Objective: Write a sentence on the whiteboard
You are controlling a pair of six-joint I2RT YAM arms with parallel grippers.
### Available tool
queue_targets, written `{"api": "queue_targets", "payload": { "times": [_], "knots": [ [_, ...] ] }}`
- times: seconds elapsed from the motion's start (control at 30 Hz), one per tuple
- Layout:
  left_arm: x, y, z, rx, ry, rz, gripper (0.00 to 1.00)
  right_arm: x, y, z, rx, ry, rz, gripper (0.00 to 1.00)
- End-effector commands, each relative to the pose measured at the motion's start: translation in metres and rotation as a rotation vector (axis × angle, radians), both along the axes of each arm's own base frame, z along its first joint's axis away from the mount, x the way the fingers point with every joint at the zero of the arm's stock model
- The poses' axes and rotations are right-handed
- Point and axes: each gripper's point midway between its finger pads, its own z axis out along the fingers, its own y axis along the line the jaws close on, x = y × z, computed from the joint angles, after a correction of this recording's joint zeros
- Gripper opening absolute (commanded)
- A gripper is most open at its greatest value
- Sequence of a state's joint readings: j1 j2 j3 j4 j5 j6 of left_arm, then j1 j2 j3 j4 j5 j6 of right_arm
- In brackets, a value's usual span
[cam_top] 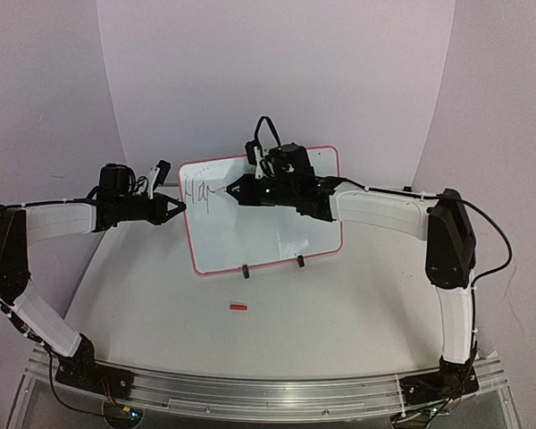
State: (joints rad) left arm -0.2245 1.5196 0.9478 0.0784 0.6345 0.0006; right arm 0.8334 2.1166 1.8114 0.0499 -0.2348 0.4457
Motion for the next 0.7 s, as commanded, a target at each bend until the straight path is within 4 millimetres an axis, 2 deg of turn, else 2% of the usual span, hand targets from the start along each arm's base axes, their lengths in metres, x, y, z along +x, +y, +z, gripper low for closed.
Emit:
{"api": "queue_targets", "payload": {
  "times": [0.0,0.5,0.67],
  "knots": [
    [0.004,0.001,0.010,0.038,-0.054,-0.003,0.00,-0.001,0.003,0.012,0.026,-0.011,0.037,0.00],
    [0.004,0.000,0.010,0.037,-0.054,-0.003,0.00,-0.001,0.019,0.003,0.041,0.013,0.070,0.00],
    [0.004,0.000,0.010,0.037,-0.054,-0.005,0.00,0.000,0.020,0.005,0.046,0.010,0.067,0.00]
  ]
}}
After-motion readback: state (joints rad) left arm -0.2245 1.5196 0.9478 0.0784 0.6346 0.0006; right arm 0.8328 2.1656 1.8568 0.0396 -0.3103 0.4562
